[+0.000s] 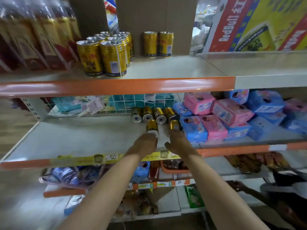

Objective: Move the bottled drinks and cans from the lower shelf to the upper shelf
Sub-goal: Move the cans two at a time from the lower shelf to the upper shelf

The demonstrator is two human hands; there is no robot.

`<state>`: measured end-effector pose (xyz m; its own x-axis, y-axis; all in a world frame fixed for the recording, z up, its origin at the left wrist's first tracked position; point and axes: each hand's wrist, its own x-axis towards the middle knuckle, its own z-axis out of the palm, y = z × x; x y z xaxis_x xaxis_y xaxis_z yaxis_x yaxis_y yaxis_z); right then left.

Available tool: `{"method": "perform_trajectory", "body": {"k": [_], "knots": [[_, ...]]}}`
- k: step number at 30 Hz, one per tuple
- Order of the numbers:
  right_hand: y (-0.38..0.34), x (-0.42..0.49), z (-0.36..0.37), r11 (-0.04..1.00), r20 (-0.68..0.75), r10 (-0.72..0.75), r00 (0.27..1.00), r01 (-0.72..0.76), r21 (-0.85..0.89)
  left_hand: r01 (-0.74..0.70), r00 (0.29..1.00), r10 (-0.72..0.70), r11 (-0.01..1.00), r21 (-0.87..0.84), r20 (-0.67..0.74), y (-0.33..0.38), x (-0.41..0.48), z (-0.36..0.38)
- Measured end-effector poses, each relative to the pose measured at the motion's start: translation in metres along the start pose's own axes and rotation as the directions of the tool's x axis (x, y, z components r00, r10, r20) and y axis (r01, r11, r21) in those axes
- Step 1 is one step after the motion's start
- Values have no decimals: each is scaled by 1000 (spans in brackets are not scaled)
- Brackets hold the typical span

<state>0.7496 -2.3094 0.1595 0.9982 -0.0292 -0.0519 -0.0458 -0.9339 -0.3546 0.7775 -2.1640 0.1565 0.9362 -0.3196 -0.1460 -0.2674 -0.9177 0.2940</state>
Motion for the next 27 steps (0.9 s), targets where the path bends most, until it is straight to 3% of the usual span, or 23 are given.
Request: {"method": "perform_trajectory", "body": {"k": [7,10,13,16,19,23,25,27], "knots": [[20,69,7,998,-38,-27,999,29,59,-1,997,15,986,165,-80,6,78,7],[25,94,11,998,-65,4,998,1,64,68,998,-67,939,338,-15,-8,116,22],[29,111,16,998,-63,39,997,-36,44,44,996,-68,927,371,52,-6,127,17],[33,119,21,997,-45,82,996,-82,9,57,995,-77,963,265,66,-12,141,18],[35,123,24,996,-32,28,999,-31,-88,125,988,-135,985,120,75,-16,147,21],[33,122,22,995,28,96,995,-96,-6,238,970,-243,944,-229,8,-25,147,23],[28,118,23,990,68,138,988,-139,18,291,957,-267,877,-383,116,-29,144,17],[21,116,26,991,101,134,986,-134,-11,306,945,-235,880,-363,226,-34,139,9]]}}
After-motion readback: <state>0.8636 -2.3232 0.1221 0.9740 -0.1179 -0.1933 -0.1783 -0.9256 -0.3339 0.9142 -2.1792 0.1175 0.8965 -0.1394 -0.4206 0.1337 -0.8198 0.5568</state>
